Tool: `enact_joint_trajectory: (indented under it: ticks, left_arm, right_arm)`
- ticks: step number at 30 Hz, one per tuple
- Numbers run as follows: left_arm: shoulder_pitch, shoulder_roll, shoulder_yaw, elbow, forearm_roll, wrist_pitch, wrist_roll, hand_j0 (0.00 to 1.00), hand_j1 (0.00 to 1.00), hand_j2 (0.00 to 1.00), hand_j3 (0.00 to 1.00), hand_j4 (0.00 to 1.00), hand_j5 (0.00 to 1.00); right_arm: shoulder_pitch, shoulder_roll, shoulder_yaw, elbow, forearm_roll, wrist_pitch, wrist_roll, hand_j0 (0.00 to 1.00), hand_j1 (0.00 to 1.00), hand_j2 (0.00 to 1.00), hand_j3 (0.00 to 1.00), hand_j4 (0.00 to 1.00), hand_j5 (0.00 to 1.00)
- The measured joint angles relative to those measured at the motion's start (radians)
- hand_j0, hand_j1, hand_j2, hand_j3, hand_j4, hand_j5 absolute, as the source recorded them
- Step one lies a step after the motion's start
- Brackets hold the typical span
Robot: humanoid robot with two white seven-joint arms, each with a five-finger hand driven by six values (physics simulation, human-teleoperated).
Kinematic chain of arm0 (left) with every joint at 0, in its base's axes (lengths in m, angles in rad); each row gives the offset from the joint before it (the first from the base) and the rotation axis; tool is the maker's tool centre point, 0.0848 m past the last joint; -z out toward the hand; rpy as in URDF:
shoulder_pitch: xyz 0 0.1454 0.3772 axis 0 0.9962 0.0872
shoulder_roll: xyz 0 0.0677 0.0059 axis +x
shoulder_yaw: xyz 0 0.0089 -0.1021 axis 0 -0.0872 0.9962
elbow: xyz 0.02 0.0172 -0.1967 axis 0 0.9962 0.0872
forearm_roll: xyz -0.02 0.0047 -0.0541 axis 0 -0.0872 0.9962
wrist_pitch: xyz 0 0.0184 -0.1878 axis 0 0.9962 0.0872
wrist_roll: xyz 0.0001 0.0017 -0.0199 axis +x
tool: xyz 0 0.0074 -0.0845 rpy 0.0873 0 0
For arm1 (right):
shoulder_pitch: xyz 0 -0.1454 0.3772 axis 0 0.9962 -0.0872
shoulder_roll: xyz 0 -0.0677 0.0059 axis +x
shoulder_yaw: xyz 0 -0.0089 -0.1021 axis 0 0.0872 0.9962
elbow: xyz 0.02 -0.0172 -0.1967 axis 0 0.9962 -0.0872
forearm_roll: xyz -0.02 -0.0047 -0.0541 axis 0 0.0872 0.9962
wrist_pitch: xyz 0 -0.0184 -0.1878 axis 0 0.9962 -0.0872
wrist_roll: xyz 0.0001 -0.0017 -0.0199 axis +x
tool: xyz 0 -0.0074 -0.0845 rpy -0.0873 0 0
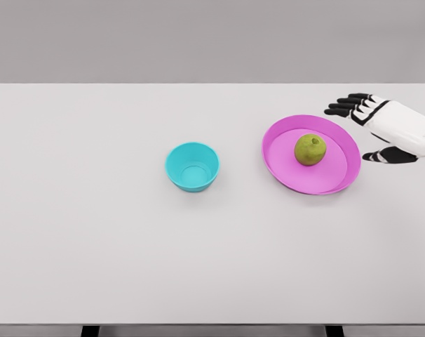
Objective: Put the apple from the pink plate into the blue bowl with your right arm
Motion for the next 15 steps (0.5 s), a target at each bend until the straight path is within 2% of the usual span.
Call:
enact_joint_trajectory:
  ticks: [2, 6, 8, 11, 13, 15]
  left_arm:
    - [0.0, 0.0, 0.0, 0.0, 0.0, 0.0, 0.0, 1.0, 1.0, 1.0, 1.0, 1.0, 1.0]
    - [0.0, 0.0, 0.0, 0.0, 0.0, 0.0, 0.0, 1.0, 1.0, 1.0, 1.0, 1.0, 1.0]
    - [0.0, 0.0, 0.0, 0.0, 0.0, 0.0, 0.0, 1.0, 1.0, 1.0, 1.0, 1.0, 1.0]
    - [0.0, 0.0, 0.0, 0.0, 0.0, 0.0, 0.0, 1.0, 1.0, 1.0, 1.0, 1.0, 1.0]
    - [0.0, 0.0, 0.0, 0.0, 0.0, 0.0, 0.0, 1.0, 1.0, 1.0, 1.0, 1.0, 1.0]
    - [0.0, 0.0, 0.0, 0.0, 0.0, 0.0, 0.0, 1.0, 1.0, 1.0, 1.0, 1.0, 1.0]
  right_arm:
    - [-0.002, -0.001, -0.003, -0.002, -0.001, 0.0, 0.0, 1.0, 1.0, 1.0, 1.0, 1.0, 1.0]
    - [-0.038, 0.002, -0.005, 0.042, -0.002, 0.0, 0.019, 1.0, 1.0, 1.0, 1.0, 1.0, 1.0]
    - [-0.117, 0.003, -0.005, 0.051, -0.003, 0.0, 0.138, 1.0, 1.0, 1.0, 1.0, 1.0, 1.0]
    - [-0.172, 0.014, -0.001, 0.079, -0.002, -0.001, 0.315, 1.0, 1.0, 1.0, 1.0, 1.0, 1.0]
    - [-0.196, 0.028, 0.01, 0.112, 0.001, -0.001, 0.374, 1.0, 1.0, 1.0, 1.0, 1.0, 1.0]
    - [-0.308, 0.052, 0.074, 0.151, 0.0, 0.0, 0.405, 1.0, 1.0, 1.0, 1.0, 1.0, 1.0]
